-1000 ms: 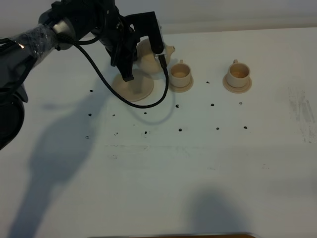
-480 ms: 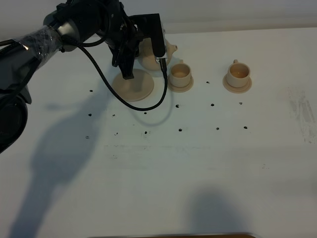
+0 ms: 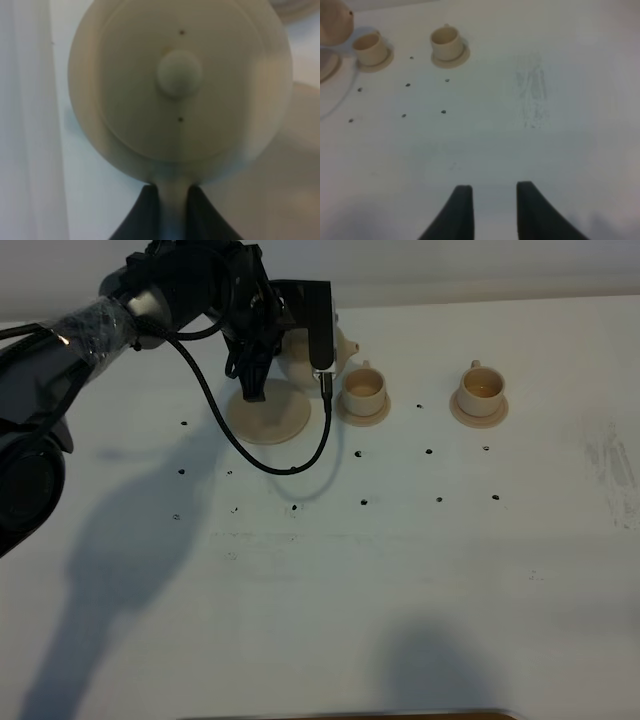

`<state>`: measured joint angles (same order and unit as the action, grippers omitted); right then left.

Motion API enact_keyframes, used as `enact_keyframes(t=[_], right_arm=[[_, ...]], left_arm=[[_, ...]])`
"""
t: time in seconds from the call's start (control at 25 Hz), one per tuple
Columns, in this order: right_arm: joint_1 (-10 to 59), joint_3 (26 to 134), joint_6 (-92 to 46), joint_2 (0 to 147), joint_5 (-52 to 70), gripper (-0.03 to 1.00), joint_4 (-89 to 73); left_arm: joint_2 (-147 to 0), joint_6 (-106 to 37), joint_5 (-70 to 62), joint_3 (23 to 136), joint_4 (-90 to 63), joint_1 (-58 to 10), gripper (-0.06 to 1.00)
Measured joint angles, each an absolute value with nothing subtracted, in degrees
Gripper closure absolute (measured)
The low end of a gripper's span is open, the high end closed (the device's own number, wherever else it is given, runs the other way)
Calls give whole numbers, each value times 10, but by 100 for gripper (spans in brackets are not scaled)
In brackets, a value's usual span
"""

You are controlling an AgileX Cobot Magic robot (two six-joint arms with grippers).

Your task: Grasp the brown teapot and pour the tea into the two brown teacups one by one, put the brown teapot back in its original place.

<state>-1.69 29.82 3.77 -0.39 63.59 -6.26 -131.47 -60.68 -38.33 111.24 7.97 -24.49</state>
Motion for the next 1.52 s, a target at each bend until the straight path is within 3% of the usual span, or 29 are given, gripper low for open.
enact_keyframes(t=[1.52], right_arm=[[-17,298,38,-4,636,74,-63]], left_arm=[[-1326,-733,-321,1112,180,-262,86]])
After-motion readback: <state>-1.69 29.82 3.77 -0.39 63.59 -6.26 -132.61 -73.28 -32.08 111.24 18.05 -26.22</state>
